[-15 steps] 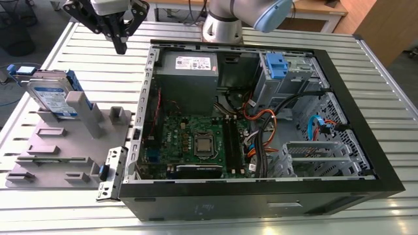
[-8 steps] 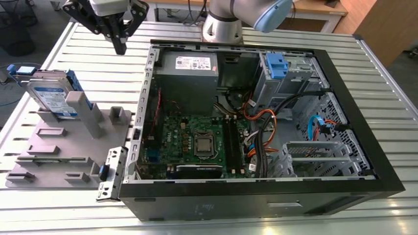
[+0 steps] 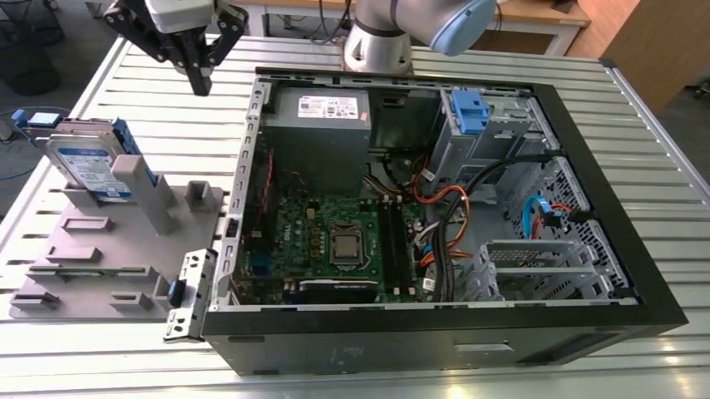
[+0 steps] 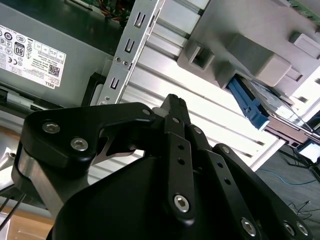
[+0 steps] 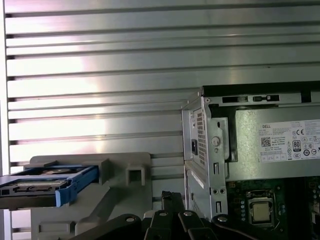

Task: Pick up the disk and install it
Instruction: 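Reach for the disk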

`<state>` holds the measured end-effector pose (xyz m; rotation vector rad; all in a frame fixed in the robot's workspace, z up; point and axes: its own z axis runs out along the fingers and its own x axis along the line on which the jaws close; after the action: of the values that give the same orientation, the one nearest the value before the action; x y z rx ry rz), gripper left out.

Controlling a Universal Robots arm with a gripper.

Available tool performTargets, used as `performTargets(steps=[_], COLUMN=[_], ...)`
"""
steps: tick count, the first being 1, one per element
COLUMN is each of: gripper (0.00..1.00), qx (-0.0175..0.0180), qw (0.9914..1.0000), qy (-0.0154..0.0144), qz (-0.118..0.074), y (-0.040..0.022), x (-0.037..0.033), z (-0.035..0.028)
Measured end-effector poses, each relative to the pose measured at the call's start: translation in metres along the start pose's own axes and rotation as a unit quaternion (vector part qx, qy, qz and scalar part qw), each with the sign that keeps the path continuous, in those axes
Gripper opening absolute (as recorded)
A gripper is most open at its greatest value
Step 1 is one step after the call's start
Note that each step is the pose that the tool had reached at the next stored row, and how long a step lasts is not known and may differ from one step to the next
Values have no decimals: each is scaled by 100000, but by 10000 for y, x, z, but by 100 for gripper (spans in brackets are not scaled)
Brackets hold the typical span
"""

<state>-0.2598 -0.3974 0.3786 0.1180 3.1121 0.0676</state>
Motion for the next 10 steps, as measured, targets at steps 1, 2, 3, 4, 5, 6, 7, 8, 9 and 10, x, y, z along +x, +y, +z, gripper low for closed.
performTargets(steps=[1, 2, 3, 4, 5, 6, 7, 8, 9, 10], gripper=[11, 11, 11, 11, 11, 11, 11, 11, 11, 11], qx=[0, 1, -2, -1, -2, -4, -1, 1, 0, -3], qw=[100000, 100000, 100000, 100000, 100000, 100000, 100000, 100000, 100000, 100000], qy=[1, 3, -2, -1, -1, -2, 2, 2, 3, -3], qz=[1, 3, 2, 4, 3, 3, -2, -1, -1, -4], y=[-1, -3, -4, -6, -7, -9, -11, -12, -14, -16], x=[14, 30, 48, 64, 83, 102, 122, 143, 165, 187], z=[4, 8, 13, 16, 21, 25, 28, 32, 35, 38])
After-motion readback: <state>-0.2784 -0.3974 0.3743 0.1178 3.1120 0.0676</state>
